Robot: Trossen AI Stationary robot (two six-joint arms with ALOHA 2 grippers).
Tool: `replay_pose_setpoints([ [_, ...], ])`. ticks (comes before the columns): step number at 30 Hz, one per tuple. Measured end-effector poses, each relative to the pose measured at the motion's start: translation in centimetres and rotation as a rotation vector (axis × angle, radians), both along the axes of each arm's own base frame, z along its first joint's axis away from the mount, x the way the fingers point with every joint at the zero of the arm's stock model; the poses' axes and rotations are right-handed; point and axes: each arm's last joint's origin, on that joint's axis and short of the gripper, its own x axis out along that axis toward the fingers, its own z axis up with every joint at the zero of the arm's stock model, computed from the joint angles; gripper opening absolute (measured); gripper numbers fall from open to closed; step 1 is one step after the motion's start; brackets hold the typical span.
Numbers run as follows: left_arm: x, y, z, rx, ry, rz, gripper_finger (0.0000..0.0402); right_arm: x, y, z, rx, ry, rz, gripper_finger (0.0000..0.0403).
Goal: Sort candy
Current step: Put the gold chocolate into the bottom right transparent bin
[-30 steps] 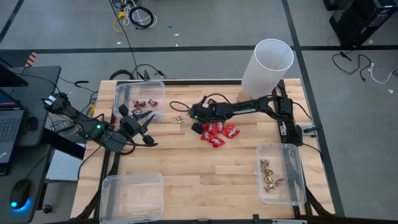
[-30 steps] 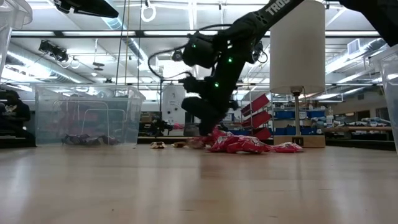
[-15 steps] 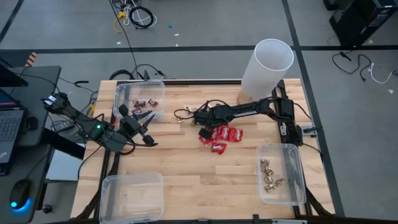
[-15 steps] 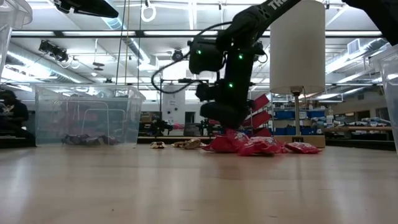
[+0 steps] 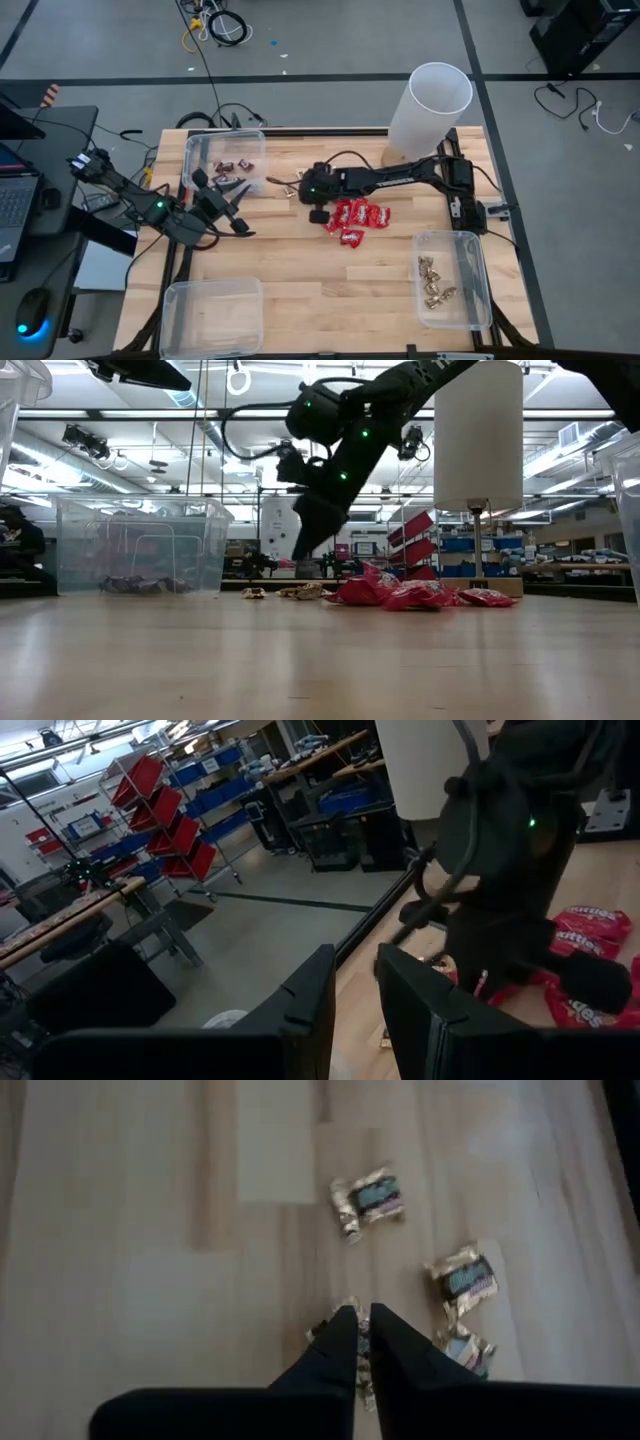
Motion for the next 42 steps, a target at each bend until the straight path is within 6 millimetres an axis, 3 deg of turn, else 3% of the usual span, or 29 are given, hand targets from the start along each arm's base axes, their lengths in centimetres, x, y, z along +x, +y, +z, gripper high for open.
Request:
replay_pose_setpoints([
  [4,0.2,-0.1,-0.2,0.005,0.01,-0.002,0.0082,-0.3,0.1,-0.3,-0.047,0.07,0.101,0.0054],
  [11,0.4,-0.2,-0.4,0.014,0.024,-0.003,0.0082,-0.4,-0.5,-0.4,-0.035,0.074,0.074,0.0134],
  [20,0.3,-0.2,-0.4,0.02,0.033,-0.001,0.0082,0.0,-1.0,-3.0,0.0,0.108,0.007,0.0197],
  [26,0.4,-0.2,-0.4,0.021,0.032,0.005,0.0082,0.1,-1.1,-4.6,0.012,0.139,-0.023,0.0204],
  [37,0.3,-0.2,-0.4,0.024,0.03,0.011,0.0082,0.2,-1.0,-4.7,0.046,0.108,-0.071,0.0162],
  [42,0.3,-0.2,-0.4,0.023,0.029,0.011,0.0082,0.3,-1.0,-4.7,0.099,0.082,-0.144,0.0163],
])
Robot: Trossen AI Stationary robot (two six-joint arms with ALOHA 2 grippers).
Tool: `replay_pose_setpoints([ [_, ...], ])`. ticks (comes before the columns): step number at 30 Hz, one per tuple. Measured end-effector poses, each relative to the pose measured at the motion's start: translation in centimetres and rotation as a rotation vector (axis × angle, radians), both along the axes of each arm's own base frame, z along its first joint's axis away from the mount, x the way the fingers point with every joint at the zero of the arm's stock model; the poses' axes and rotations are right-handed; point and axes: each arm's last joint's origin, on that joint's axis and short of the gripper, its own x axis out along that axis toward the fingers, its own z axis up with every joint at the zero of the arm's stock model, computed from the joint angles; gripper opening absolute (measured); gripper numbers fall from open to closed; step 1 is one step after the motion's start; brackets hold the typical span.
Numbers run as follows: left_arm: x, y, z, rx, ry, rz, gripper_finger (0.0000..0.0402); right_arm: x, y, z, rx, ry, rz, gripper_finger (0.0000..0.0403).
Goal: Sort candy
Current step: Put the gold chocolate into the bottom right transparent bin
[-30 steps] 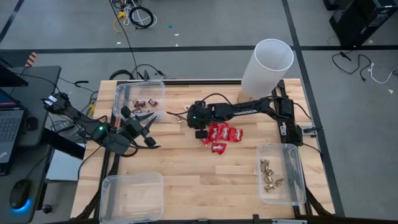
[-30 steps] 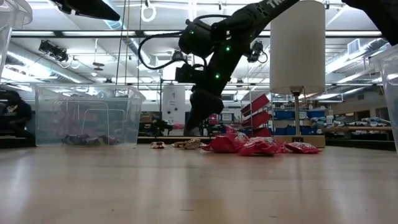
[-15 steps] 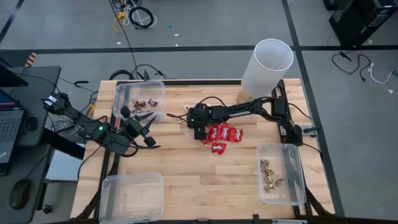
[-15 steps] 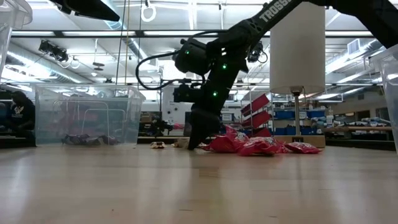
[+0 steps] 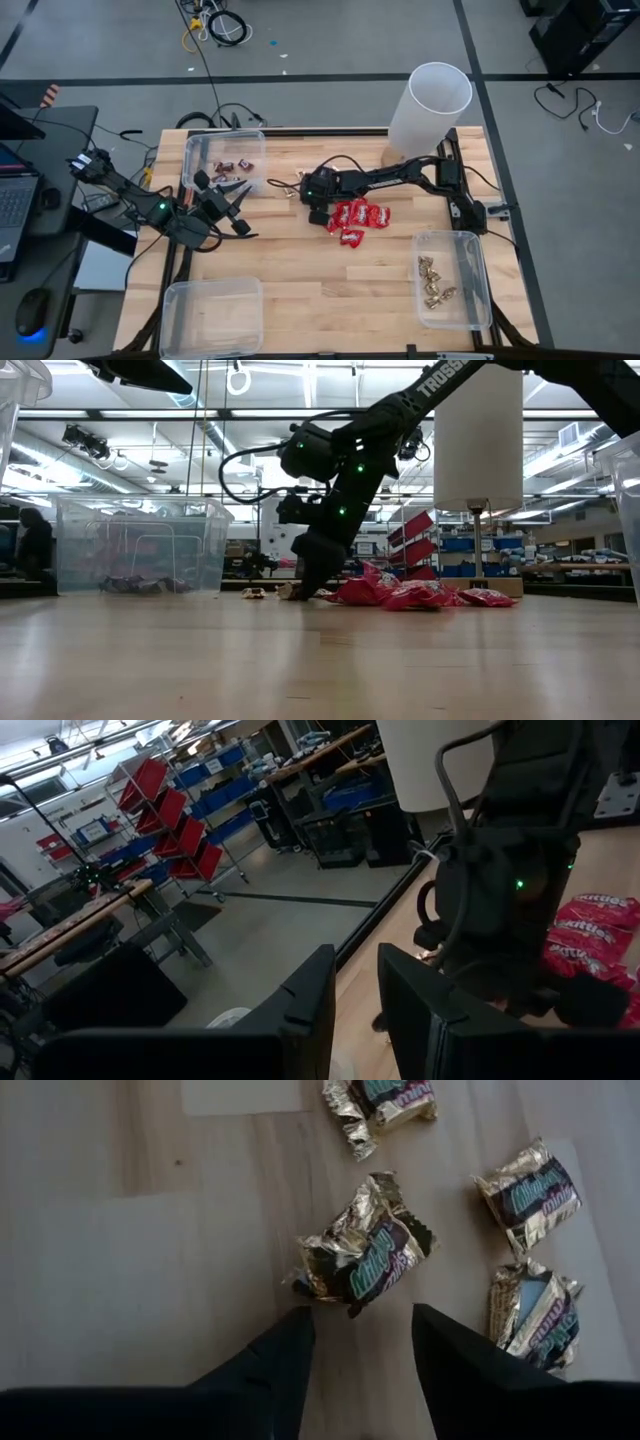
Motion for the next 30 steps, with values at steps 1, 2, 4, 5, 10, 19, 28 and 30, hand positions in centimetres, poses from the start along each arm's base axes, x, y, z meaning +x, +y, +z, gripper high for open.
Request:
replay_pose_setpoints([
  [1,0.0,0.0,0.0,0.0,0.0,0.0,0.0082,0.0,0.1,0.0,0.017,-0.005,-0.006,0.0168],
  [2,0.0,0.0,0.0,0.0,0.0,0.0,0.0082,0.0,0.2,0.0,0.026,-0.008,-0.01,0.0175],
  [4,0.0,0.0,0.0,-0.001,-0.001,0.0,0.0082,0.1,0.5,0.0,0.026,-0.011,-0.023,0.0191],
  [5,0.0,0.0,0.0,-0.002,-0.002,0.0,0.0082,0.1,0.6,0.2,0.023,-0.011,-0.021,0.02],
  [10,0.0,0.0,0.0,-0.001,-0.001,0.001,0.0082,-0.3,0.9,1.7,0.046,-0.042,-0.064,0.023],
  [19,0.0,0.0,0.0,0.0,0.001,0.001,0.0082,0.4,1.0,4.4,0.046,-0.208,-0.079,0.0235],
  [28,0.0,0.0,0.0,0.0,0.001,0.001,0.0082,0.9,1.6,4.7,0.004,-0.269,-0.15,0.0233],
  [30,0.0,0.0,0.0,0.0,0.0,0.001,0.0082,1.1,1.8,4.3,0.008,-0.293,-0.157,0.0231],
])
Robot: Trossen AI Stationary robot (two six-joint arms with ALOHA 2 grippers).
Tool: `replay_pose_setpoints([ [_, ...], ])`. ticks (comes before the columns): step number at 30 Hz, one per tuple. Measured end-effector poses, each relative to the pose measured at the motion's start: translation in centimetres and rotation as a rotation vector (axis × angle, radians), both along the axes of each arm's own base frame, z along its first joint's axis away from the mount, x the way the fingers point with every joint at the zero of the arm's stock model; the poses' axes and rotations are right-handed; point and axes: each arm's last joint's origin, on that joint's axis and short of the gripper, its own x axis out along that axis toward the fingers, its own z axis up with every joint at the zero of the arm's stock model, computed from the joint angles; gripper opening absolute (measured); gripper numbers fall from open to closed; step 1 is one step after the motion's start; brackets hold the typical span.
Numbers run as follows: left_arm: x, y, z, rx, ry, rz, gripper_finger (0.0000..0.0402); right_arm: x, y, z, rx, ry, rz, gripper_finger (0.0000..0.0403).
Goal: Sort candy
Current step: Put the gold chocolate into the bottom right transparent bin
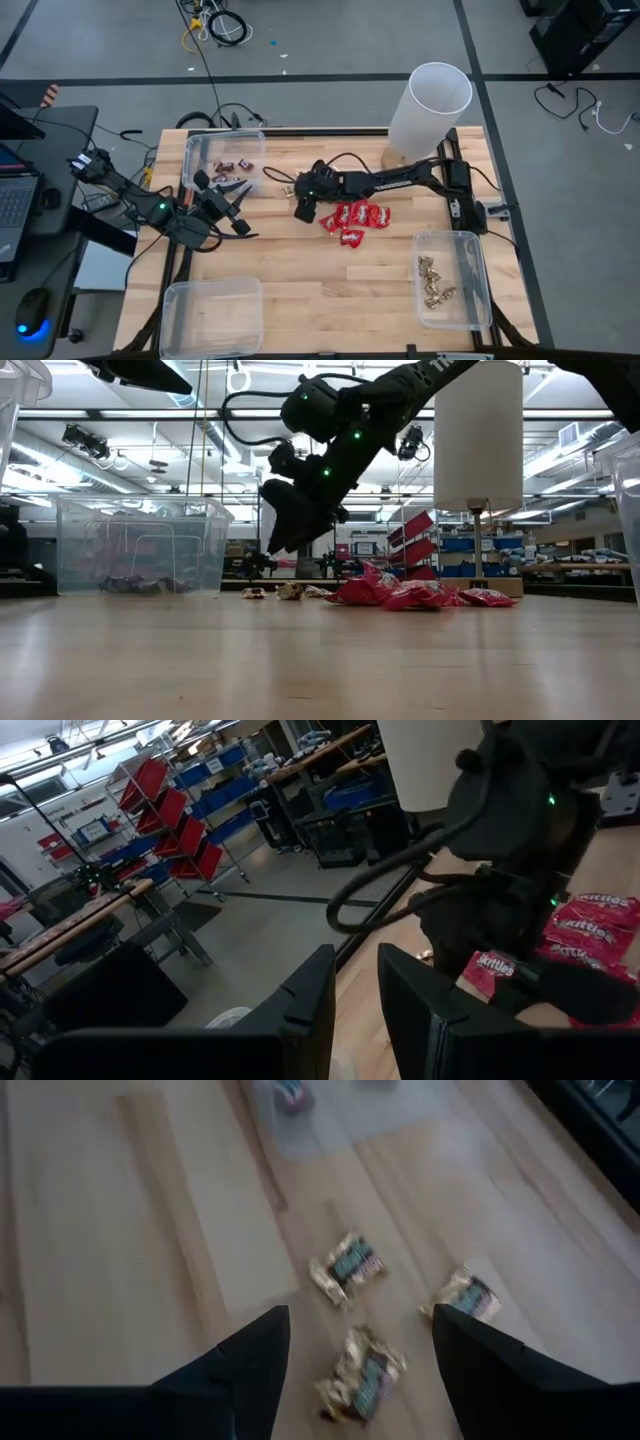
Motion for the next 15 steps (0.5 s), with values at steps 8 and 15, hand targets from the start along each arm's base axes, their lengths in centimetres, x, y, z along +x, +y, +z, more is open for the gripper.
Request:
replay_pose_setpoints([
  [8,0.0,0.0,-0.1,-0.015,-0.011,0.0,0.0082,0.3,0.4,-2.8,0.028,0.041,-0.071,0.0229],
  [15,0.3,-0.1,-0.3,-0.005,-0.002,0.01,0.0082,0.0,0.2,-3.4,0.026,0.072,-0.137,0.0221],
])
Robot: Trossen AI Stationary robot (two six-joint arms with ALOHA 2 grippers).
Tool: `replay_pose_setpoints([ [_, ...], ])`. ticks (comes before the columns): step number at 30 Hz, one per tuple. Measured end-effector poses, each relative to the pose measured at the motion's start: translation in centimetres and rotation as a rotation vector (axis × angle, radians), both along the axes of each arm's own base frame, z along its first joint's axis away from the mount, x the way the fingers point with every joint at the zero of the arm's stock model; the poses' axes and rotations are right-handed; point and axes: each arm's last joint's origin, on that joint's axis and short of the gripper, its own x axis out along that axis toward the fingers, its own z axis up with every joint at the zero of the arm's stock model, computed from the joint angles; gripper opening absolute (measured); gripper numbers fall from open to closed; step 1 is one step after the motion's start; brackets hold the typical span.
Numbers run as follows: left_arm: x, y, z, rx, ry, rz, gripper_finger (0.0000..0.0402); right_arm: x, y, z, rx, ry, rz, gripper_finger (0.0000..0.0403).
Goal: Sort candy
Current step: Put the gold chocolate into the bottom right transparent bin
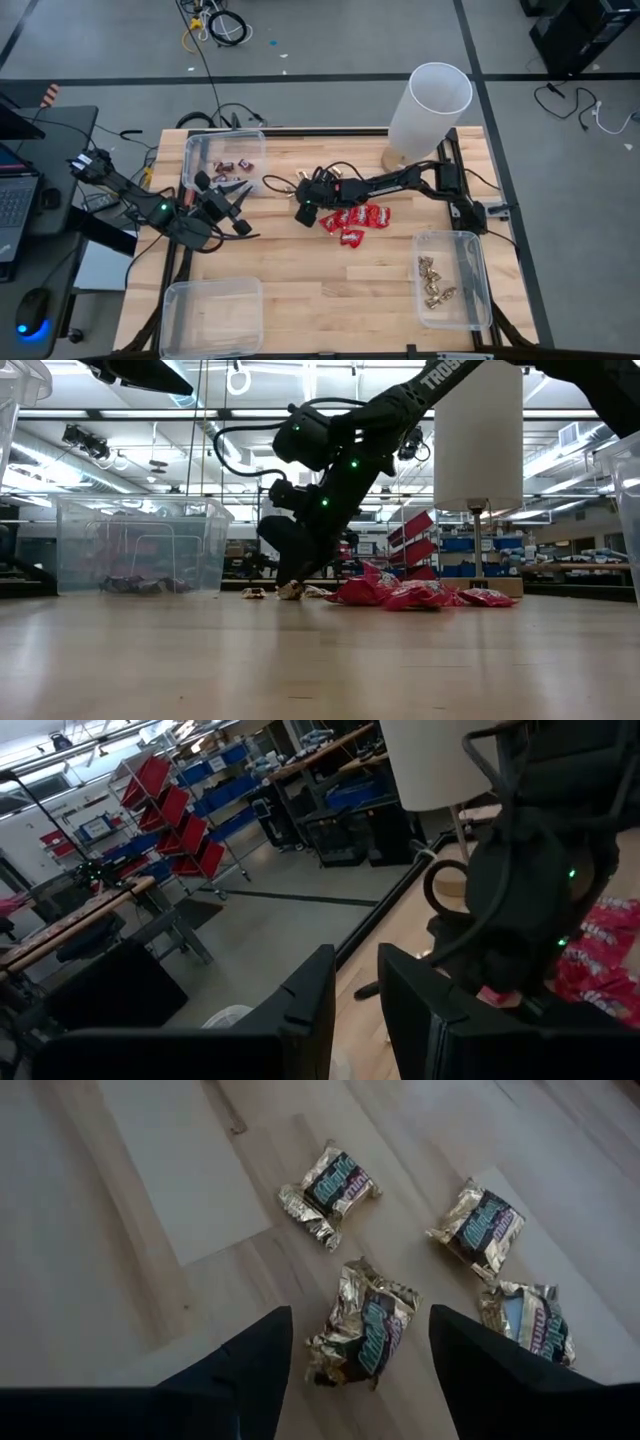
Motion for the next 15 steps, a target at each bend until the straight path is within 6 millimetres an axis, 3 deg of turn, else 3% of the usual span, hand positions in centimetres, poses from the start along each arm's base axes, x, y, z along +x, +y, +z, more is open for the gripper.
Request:
replay_pose_setpoints([
  [7,0.2,-0.1,-0.2,0.005,0.007,0.004,0.0082,0.0,-0.2,0.0,-0.005,-0.001,-0.009,0.0206],
  [15,0.2,-0.1,-0.2,0.007,0.008,0.006,0.0082,-0.8,-0.2,-1.4,-0.001,0.001,-0.015,0.0193],
])
